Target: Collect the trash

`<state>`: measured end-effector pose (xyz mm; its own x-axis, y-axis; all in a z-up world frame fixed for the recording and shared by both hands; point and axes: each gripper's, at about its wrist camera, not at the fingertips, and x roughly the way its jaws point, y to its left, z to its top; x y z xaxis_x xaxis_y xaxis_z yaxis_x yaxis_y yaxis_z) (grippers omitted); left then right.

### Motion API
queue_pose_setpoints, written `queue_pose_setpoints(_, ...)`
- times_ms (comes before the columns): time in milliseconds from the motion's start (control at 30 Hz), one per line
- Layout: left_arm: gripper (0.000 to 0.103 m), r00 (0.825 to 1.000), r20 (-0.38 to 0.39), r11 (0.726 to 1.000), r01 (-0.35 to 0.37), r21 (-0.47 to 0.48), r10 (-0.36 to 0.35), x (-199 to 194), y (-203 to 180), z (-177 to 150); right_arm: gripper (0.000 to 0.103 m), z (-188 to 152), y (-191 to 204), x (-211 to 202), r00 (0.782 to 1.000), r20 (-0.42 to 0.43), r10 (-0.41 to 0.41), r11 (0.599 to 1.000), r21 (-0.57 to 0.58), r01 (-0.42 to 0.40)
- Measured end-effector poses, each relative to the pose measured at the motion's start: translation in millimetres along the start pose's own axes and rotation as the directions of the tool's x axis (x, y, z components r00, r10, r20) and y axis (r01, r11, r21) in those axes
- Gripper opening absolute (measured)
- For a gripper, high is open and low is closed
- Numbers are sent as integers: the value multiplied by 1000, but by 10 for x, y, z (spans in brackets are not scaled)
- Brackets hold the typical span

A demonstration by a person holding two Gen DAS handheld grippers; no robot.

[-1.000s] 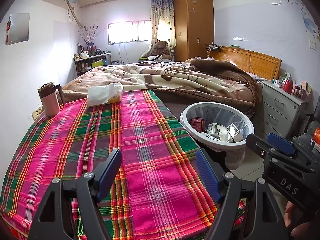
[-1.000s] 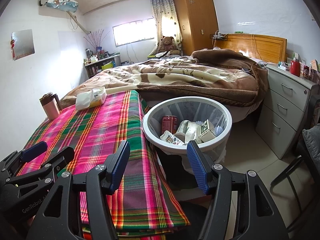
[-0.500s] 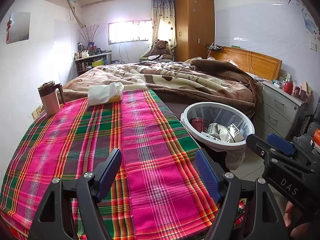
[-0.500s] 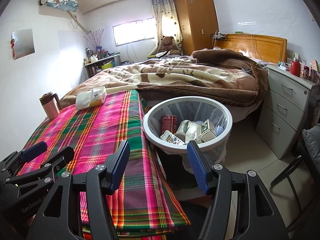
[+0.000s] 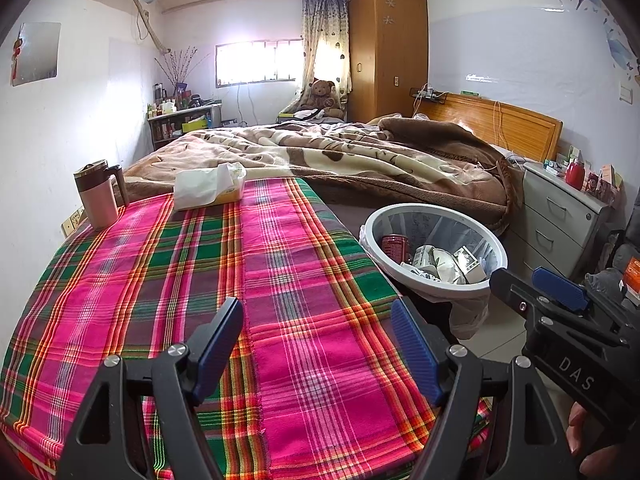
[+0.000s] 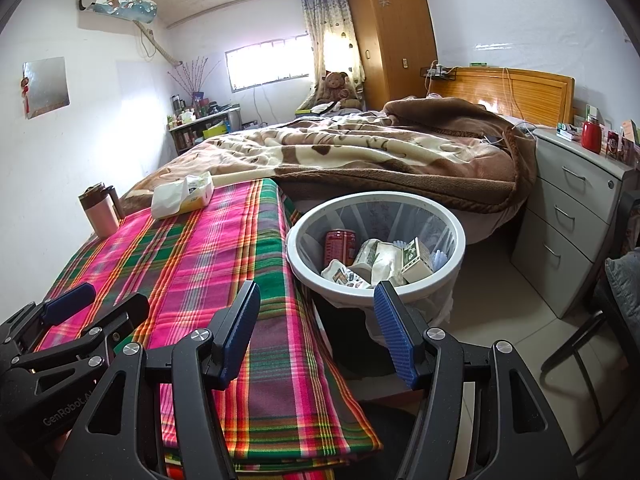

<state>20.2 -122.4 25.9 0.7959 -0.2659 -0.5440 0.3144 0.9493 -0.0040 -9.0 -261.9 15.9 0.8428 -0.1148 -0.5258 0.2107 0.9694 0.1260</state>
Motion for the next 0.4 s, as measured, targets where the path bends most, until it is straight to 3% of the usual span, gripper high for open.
queue_pose_setpoints(400, 78, 1000, 1, 1000, -3, -1, 3, -1, 7, -1, 61, 2, 4, 0, 1000, 0, 1, 1000, -1, -1)
